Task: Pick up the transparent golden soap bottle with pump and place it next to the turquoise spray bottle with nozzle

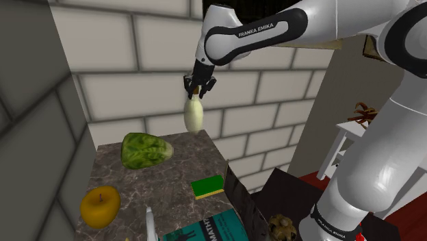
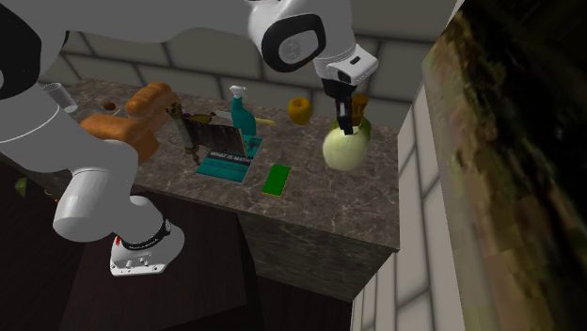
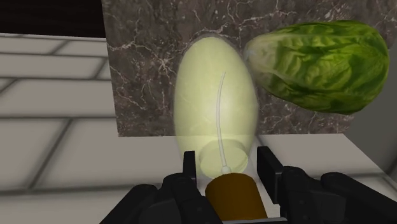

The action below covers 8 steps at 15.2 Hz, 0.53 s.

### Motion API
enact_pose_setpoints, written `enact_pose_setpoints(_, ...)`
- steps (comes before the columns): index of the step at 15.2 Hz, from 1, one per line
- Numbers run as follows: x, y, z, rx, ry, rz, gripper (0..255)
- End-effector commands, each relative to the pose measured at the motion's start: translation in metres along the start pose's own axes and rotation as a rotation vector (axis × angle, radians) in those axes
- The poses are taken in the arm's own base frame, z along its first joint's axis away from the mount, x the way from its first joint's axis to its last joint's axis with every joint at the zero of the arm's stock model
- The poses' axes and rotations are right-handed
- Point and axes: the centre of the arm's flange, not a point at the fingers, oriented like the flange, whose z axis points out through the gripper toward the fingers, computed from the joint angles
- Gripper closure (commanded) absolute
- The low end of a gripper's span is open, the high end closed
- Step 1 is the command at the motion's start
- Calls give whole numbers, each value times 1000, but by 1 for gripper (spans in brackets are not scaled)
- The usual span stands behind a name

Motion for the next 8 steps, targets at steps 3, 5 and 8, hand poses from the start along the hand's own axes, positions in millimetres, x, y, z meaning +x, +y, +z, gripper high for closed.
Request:
enact_pose_setpoints(3, 6, -2, -20, 0, 0, 0, 255)
enact_pose_setpoints(5, 9, -3, -30, 0, 0, 0, 255)
enact_pose_setpoints(8, 14, -5, -45, 0, 0, 0, 255)
